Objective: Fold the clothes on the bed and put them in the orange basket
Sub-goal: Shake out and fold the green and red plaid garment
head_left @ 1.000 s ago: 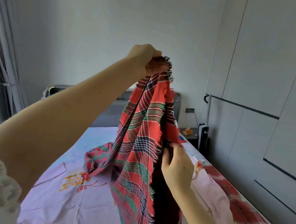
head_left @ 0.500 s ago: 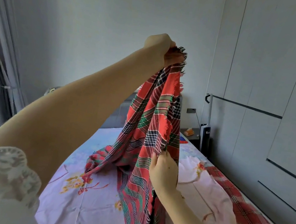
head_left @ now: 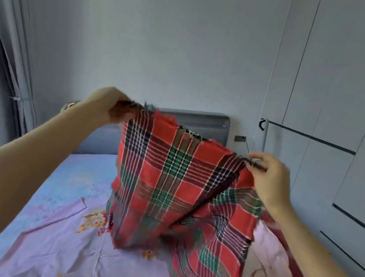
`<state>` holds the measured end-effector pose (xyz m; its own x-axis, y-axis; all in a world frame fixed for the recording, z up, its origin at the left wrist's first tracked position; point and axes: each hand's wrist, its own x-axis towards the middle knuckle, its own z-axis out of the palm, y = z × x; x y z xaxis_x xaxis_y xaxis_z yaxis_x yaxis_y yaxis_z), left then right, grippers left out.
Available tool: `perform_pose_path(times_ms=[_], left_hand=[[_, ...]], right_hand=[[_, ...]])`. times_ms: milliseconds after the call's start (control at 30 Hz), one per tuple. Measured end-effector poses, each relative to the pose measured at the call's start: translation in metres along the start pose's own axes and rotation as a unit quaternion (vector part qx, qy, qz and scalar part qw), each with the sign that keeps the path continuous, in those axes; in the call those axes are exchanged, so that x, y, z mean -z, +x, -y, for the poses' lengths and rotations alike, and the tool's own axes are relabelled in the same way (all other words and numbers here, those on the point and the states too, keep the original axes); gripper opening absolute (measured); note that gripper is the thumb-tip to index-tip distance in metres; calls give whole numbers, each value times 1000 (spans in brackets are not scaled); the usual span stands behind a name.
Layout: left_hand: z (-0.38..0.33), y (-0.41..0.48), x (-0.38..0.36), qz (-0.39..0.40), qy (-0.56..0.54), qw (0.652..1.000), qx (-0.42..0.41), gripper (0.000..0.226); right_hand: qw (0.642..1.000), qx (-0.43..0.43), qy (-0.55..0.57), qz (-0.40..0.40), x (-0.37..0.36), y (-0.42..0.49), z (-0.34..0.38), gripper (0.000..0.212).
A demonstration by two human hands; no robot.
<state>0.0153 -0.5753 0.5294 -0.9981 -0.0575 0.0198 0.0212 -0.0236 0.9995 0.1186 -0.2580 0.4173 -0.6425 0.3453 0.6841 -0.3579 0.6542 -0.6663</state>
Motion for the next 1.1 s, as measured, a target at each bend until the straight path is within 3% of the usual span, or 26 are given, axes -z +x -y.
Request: perform_pose_path(times_ms=[100,167,300,400,467,533,567,633,700,733,867,1000,1100], left_hand=[[13,5,21,-18,-4,1000,6,29],[21,6,30,-29,-25,999,5,21],[54,11,46,-97,-16,995,17,15],[97,18,51,-146,98,984,37,20],[120,10,41,-188,313,931,21,32],[132,-12,16,-214,478,848,-77,44],[139,-26,1,-177,490,841,-145,54],[153,-55,-35,32,439,866,-237,72],[172,-77,-65,243,415,851,-210,80],[184,-82,-78,292,420,833,-209,77],[201,-85,-99,301,434,818,-228,50],[196,-81,-113,364,470,775,-213,29],[198,-78,-123,349,482,768,-238,19]], right_hand=[[992,71,49,-94,3,23,47,23],[990,80,58,-96,-8,23,60,23],[997,34,-7,63,-42,3,35,19],[991,29,-28,127,-59,-23,17,17],[985,17,-25,170,-72,-41,11,15],[979,-18,-25,201,-83,-55,6,17],[977,-39,-20,211,-87,-64,2,19],[971,-64,10,231,-92,-77,-2,21],[964,-80,27,251,-93,-86,-1,23],[962,-85,24,257,-90,-90,-2,25],[964,-92,17,250,-73,-93,-10,28],[963,-132,31,232,-52,-100,-31,29],[962,-155,63,215,-44,-109,-43,23]])
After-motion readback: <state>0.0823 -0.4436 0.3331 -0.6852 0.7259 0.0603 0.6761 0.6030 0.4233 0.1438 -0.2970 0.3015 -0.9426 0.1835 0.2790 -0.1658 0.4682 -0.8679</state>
